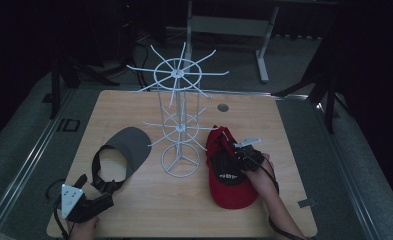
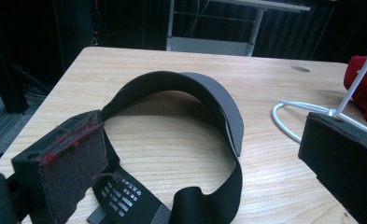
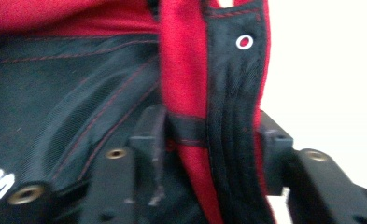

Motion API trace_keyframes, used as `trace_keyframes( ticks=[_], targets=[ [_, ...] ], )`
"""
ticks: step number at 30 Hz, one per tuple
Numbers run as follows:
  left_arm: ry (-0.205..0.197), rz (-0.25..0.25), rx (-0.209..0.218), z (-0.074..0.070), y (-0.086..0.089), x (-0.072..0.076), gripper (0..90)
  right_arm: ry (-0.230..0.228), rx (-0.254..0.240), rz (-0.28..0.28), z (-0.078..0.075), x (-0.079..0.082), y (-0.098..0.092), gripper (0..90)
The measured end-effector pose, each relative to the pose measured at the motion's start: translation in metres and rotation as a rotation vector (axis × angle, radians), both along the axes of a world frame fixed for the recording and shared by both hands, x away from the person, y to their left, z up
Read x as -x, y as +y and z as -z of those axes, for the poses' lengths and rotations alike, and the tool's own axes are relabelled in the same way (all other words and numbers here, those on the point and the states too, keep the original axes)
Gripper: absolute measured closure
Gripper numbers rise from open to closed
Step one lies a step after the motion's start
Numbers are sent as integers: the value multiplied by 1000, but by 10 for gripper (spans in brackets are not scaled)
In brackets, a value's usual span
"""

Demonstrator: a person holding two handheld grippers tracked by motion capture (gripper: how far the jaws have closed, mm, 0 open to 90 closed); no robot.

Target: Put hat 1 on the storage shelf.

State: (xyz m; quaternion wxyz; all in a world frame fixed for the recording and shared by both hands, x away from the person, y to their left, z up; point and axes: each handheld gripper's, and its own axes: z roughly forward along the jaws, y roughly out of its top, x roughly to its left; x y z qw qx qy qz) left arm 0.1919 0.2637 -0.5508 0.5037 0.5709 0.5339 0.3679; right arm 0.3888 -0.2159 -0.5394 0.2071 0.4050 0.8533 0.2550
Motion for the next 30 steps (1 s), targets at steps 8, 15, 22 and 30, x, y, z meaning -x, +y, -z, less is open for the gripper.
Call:
trace_keyframes(
  ticks=[8,15,22,30],
  targets=[
    [2,0,0,0,0,0,13,-33,94,-47,0,6,8,834],
    [5,-7,1,1,0,-1,13,-55,-9,16,-16,12,-11,841],
    [4,-17,-2,0,1,0,13,-85,-89,44,-38,18,-26,841],
    [6,-26,-7,0,2,0,13,-136,-166,78,-66,27,-40,841]
  ],
)
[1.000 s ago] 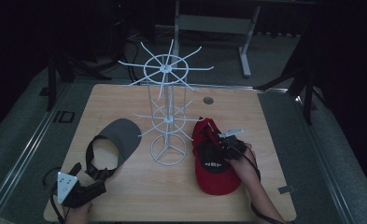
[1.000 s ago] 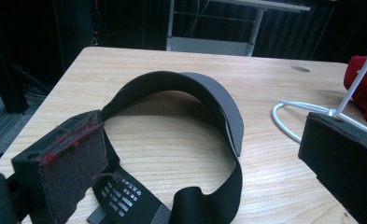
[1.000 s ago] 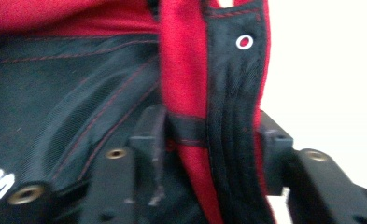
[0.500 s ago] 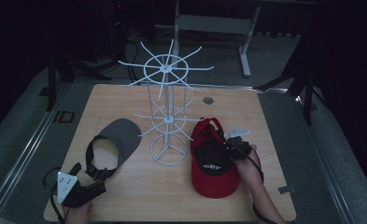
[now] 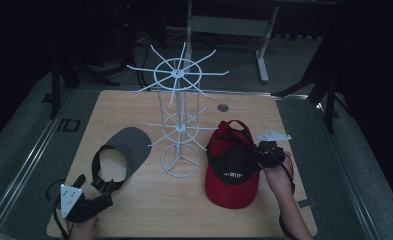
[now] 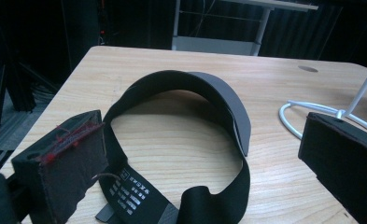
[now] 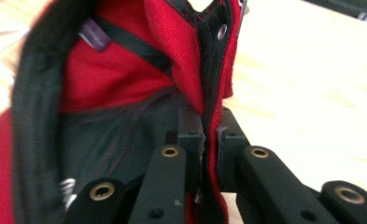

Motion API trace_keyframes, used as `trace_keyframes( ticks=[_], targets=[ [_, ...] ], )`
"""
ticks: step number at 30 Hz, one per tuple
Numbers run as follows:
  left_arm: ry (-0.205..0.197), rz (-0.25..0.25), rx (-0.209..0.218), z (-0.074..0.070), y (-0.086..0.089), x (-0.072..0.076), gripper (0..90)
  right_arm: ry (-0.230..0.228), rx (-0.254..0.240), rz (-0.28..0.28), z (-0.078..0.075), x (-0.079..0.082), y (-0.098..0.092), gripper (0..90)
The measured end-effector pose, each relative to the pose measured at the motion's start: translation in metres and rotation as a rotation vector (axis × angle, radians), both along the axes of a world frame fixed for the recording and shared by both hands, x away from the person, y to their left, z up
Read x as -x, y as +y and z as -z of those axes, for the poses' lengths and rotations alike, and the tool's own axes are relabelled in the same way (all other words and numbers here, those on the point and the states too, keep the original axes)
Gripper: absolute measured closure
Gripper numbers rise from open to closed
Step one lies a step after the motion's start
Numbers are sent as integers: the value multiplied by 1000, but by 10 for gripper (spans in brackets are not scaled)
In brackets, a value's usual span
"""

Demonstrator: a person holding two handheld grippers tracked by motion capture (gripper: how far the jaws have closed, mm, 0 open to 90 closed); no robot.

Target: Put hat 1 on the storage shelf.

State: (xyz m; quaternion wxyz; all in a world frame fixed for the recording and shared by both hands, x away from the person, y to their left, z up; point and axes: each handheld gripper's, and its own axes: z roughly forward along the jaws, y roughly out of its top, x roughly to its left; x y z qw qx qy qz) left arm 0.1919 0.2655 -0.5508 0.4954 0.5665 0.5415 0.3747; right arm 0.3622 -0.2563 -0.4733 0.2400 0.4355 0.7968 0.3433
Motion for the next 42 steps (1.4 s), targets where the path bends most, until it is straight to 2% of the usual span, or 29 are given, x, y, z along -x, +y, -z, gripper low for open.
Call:
trace_keyframes(
  ticks=[4,6,9,11,14,19,22,26,31,33,36,40,42],
  targets=[
    [-1,-5,-7,-1,0,0,13,-30,-35,17,-13,5,-4,841],
    [8,-16,-33,-1,-1,0,12,-49,-44,20,-20,8,-5,841],
    [21,9,-65,-2,-2,1,12,-71,-71,18,-31,12,-7,841],
    [27,24,-68,-2,-2,2,12,-82,-88,20,-38,14,-9,841],
    [29,35,-60,-3,-3,2,12,-104,-112,17,-49,18,-13,840],
    [27,58,-3,-6,-2,4,13,-128,-133,7,-59,24,-16,840],
    [29,70,-2,-8,-2,5,13,-140,-147,8,-65,26,-18,840],
    [16,115,-20,-16,-8,11,13,-165,-162,8,-77,32,-21,840],
    [-11,161,-14,-27,-20,15,12,-191,-182,16,-88,39,-28,840],
    [-8,188,-14,-33,-26,17,13,-207,-176,16,-92,41,-31,839],
    [-9,240,-23,-44,-36,19,13,-210,-195,17,-98,46,-36,839],
    [-32,296,-20,-59,-48,23,13,-232,-197,26,-107,54,-42,840],
    [-40,319,-33,-67,-53,25,13,-241,-202,31,-112,58,-45,839]
  ],
)
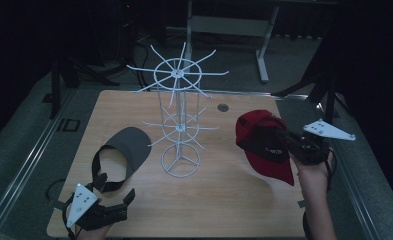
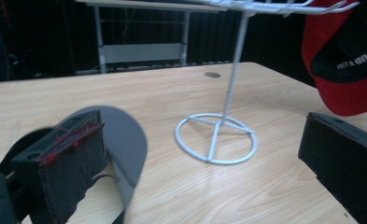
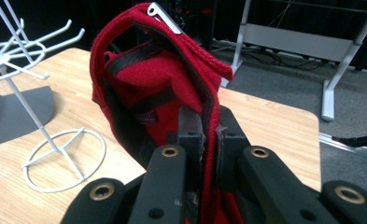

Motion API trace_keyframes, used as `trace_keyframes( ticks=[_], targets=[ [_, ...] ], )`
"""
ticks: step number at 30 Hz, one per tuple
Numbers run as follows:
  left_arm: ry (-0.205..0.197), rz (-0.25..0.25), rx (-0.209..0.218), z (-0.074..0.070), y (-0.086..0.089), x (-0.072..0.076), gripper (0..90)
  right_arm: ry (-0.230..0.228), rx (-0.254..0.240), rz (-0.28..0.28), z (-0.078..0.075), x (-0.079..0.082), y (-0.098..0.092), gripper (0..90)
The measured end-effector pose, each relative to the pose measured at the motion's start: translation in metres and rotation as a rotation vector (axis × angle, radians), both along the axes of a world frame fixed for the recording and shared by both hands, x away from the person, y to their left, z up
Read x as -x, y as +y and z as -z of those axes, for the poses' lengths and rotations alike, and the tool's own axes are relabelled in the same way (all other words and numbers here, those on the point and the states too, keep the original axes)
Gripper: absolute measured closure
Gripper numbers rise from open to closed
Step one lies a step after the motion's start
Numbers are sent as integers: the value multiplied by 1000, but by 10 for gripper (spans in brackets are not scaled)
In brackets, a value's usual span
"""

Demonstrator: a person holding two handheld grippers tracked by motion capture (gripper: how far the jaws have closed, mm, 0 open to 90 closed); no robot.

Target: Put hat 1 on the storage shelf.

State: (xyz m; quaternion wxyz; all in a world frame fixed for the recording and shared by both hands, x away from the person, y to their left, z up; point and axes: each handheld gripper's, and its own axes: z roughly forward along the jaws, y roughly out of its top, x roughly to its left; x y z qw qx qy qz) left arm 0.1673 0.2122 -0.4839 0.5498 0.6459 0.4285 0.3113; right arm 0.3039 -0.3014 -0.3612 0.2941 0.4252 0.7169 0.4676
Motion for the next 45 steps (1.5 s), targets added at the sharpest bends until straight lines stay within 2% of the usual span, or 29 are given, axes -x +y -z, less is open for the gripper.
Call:
trace_keyframes(
  ticks=[3,4,6,9,14,19,21,23,26,36,40,41,45],
  targets=[
    [-19,34,-12,-13,-7,2,13,-16,-6,2,-7,6,-4,839],
    [-19,34,-12,-13,-7,2,12,-16,-6,2,-7,6,-4,839],
    [-33,62,-16,-25,-14,3,13,-21,-36,-7,-13,11,-7,839],
    [-37,100,-15,-38,-22,3,13,-34,-53,-18,-17,17,-7,839],
    [-49,177,-48,-54,-42,0,13,-54,-65,-52,-24,28,-1,839],
    [-44,241,-89,-62,-67,-5,12,-64,-70,-75,-30,34,2,838],
    [-36,262,-78,-63,-75,-7,12,-67,-76,-80,-32,37,2,838],
    [-48,289,-70,-65,-83,-10,13,-67,-83,-88,-32,39,1,838],
    [-47,323,-66,-69,-93,-16,13,-71,-73,-95,-35,43,4,839],
    [-87,386,-101,-86,-128,-38,21,-93,-71,-136,-43,52,14,838],
    [-82,410,-94,-88,-139,-47,22,-99,-67,-153,-44,57,18,838],
    [-79,413,-95,-89,-142,-50,21,-100,-81,-166,-44,58,19,838],
    [-88,434,-117,-92,-154,-58,21,-115,-84,-188,-46,64,23,838]
  ],
)
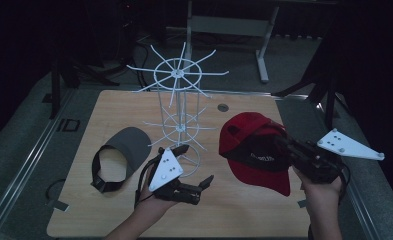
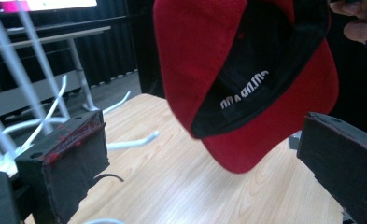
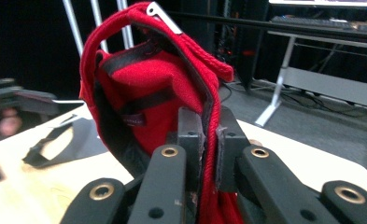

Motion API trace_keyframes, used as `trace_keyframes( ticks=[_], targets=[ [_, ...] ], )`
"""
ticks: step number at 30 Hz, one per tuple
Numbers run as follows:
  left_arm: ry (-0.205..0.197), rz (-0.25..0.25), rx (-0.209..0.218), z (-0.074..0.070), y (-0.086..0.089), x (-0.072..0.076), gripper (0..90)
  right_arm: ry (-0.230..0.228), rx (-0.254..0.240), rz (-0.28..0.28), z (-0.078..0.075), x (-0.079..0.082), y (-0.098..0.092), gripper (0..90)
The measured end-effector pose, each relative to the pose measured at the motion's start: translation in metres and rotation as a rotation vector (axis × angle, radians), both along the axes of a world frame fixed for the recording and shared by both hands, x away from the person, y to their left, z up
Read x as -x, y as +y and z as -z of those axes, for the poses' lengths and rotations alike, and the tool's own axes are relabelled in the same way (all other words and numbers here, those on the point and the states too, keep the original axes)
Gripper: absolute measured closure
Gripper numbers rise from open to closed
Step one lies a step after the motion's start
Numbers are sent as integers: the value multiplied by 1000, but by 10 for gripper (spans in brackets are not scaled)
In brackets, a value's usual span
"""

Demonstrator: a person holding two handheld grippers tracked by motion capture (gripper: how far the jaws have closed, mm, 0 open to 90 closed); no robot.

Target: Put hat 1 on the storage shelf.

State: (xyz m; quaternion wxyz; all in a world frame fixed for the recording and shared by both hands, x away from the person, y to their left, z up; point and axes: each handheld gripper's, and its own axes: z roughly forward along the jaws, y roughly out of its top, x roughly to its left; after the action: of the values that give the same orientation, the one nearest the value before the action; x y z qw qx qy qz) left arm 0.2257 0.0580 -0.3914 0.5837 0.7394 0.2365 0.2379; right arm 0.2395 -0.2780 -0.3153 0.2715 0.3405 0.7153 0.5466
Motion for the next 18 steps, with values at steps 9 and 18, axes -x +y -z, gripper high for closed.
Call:
trace_keyframes(
  ticks=[9,18],
  targets=[
    [-26,-9,-20,-12,-17,-23,54,-3,9,-50,0,8,10,838],
    [-53,3,-60,-30,-40,-35,121,-15,3,-82,-5,13,15,837]
  ],
)
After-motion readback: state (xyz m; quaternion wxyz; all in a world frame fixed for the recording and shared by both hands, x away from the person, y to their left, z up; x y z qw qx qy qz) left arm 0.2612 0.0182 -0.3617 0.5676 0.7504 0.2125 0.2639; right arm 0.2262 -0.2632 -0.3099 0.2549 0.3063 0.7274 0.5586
